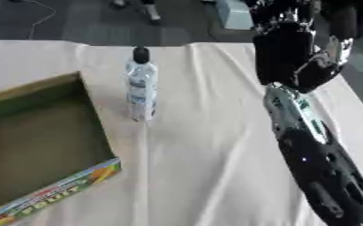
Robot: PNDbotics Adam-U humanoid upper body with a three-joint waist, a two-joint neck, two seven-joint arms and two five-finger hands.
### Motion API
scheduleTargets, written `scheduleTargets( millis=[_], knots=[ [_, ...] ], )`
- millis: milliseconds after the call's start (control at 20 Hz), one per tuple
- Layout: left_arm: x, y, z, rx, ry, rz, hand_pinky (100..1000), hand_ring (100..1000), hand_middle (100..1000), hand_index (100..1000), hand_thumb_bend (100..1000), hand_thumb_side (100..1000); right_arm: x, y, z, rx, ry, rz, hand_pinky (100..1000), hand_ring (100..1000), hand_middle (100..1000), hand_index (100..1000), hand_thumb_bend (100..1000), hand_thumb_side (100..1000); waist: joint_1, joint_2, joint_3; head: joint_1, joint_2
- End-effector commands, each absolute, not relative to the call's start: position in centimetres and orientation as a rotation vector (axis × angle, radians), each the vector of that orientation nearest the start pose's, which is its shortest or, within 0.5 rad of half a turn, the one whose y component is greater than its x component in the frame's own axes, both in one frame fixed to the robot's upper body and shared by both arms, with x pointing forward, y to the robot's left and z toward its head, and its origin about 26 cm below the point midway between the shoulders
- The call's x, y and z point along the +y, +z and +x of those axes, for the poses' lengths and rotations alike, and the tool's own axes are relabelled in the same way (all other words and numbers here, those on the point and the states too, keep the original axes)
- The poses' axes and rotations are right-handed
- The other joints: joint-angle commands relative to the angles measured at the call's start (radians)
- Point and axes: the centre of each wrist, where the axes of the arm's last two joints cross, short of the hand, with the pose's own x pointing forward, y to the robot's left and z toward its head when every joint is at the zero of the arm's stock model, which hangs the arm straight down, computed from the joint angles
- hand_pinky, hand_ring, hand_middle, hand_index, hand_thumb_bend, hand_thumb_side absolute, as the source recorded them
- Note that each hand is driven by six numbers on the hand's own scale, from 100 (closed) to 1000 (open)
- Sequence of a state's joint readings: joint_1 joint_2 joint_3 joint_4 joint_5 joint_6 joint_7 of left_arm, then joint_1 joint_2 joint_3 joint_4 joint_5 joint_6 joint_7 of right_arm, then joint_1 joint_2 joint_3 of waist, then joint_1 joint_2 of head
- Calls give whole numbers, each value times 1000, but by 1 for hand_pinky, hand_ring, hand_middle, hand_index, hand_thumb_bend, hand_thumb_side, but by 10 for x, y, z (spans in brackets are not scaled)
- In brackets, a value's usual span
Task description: Pick up objects on the table and place them in the box.
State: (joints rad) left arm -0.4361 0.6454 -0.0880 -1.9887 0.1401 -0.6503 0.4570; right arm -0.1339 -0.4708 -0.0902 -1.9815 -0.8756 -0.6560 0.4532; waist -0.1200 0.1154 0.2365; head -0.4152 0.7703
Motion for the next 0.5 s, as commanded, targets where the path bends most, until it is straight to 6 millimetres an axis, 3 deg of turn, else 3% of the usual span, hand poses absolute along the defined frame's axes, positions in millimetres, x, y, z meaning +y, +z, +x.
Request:
scheduleTargets(
  millis=[50,500],
  knots=[
    [274,266,302,3213,206,0,764,836,840,787,159,1000,-323,191,280,3165,-613,-700,853,804,824,832,420,802,4,-9,1,-19,0],
    [273,264,302,3220,210,2,764,837,840,787,159,1000,-319,206,284,3199,-810,-654,919,855,885,897,549,779,2,-8,4,-29,0]
  ],
)
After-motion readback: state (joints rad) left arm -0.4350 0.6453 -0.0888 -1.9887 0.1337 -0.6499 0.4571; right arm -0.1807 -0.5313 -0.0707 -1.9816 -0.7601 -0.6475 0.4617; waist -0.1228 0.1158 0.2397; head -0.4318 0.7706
